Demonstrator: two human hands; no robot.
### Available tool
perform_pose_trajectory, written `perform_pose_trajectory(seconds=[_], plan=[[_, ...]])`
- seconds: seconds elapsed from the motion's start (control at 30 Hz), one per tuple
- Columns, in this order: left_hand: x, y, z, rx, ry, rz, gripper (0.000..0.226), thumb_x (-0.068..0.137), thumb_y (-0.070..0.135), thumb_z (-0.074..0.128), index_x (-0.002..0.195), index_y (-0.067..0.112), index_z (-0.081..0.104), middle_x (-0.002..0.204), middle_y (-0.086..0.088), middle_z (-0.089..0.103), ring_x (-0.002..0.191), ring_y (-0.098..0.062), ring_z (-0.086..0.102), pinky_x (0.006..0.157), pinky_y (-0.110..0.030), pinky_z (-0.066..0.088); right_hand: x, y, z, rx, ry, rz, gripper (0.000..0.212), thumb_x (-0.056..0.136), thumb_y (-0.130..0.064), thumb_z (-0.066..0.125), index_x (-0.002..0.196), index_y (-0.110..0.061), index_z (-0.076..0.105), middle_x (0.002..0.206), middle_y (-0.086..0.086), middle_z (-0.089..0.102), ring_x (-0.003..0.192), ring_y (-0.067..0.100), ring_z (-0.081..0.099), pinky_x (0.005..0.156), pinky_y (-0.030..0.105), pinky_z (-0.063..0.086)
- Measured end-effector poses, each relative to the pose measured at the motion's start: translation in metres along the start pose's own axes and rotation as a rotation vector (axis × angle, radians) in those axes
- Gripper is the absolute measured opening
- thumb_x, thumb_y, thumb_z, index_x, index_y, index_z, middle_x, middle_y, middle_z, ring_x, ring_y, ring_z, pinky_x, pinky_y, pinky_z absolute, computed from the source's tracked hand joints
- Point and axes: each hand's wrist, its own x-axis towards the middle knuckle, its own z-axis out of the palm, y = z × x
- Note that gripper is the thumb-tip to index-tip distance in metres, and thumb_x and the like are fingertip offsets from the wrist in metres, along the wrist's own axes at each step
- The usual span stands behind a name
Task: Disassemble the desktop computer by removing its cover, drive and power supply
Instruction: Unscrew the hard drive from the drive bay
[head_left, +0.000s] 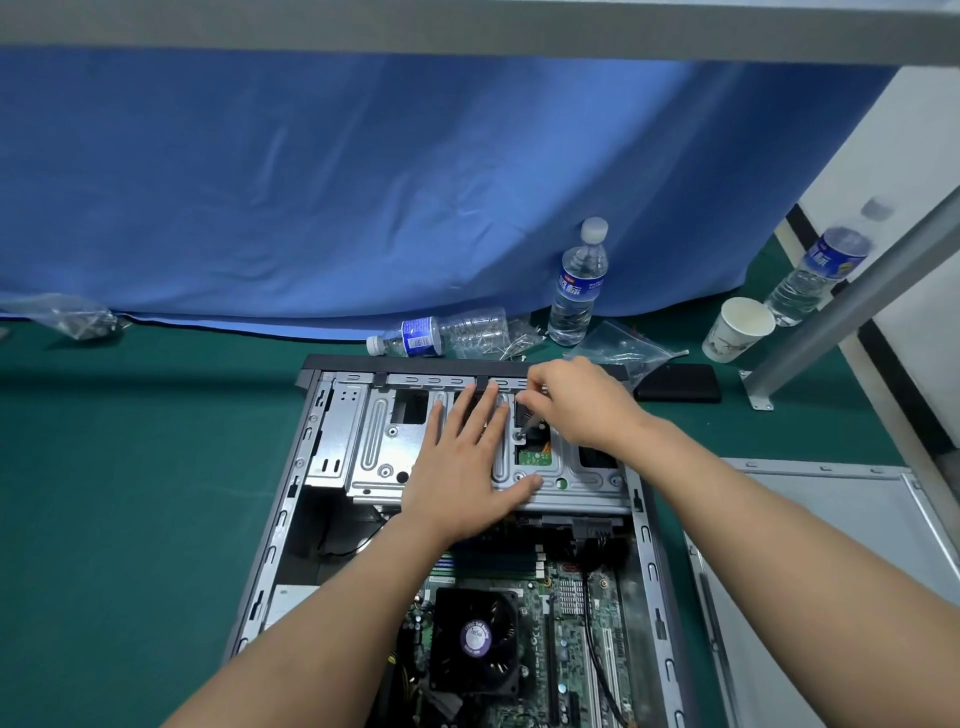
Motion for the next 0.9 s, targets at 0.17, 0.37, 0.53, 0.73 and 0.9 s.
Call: perform_pose_trajectory(seconds=[0.17,0.37,0.53,0.73,0.9], plan=[[0.0,0.0,-0.001,-0.003,-0.003,-0.001,0.095,0.077,0.08,0.011,0.153,0.023,0.002,0.16,0.007,-0.011,0.143,-0.011,-0.024,0.117,-0.042,-0.015,-0.001,0.002,-0.006,0.093,-0.061,-0.099,0.009,0.086,-0.02,0.062,0.093,-0.021,0.057,0.067,-0.006,0.051,0.074,0.02,0.055,0.066,0.031,0.042],[-0.001,0.0,0.0,-0.008,0.0,-0.001,0.095,0.077,0.08,0.011,0.153,0.023,0.004,0.159,0.007,-0.012,0.143,-0.011,-0.023,0.117,-0.043,-0.014,0.0,0.002,-0.008,0.146,-0.089,-0.038,0.012,0.084,-0.024,0.066,0.084,-0.02,0.054,0.073,-0.006,0.053,0.082,0.02,0.057,0.068,0.032,0.044],[0.0,0.0,-0.001,-0.007,0.0,-0.002,0.096,0.076,0.08,0.01,0.153,0.023,0.004,0.159,0.008,-0.014,0.142,-0.009,-0.025,0.116,-0.042,-0.015,-0.002,-0.001,0.004,0.0,0.097,0.063,0.011,0.092,-0.03,0.051,0.092,-0.022,0.06,0.091,0.003,0.063,0.092,0.028,0.057,0.066,0.032,0.037],[0.0,0.0,0.0,-0.019,0.006,0.001,0.096,0.076,0.081,0.01,0.153,0.023,0.004,0.159,0.008,-0.013,0.14,-0.008,-0.027,0.116,-0.041,-0.017,-0.004,0.005,-0.007,0.197,-0.046,-0.086,0.015,0.083,-0.015,0.068,0.093,-0.02,0.058,0.067,-0.006,0.051,0.079,0.02,0.062,0.069,0.033,0.046],[0.0,0.0,0.0,-0.006,0.004,0.001,0.096,0.077,0.08,0.01,0.153,0.023,0.005,0.159,0.008,-0.013,0.141,-0.009,-0.026,0.117,-0.042,-0.015,-0.005,0.006,-0.002,0.1,-0.008,-0.022,0.013,0.089,-0.031,0.06,0.085,-0.019,0.057,0.072,-0.006,0.054,0.078,0.018,0.053,0.067,0.031,0.039]])
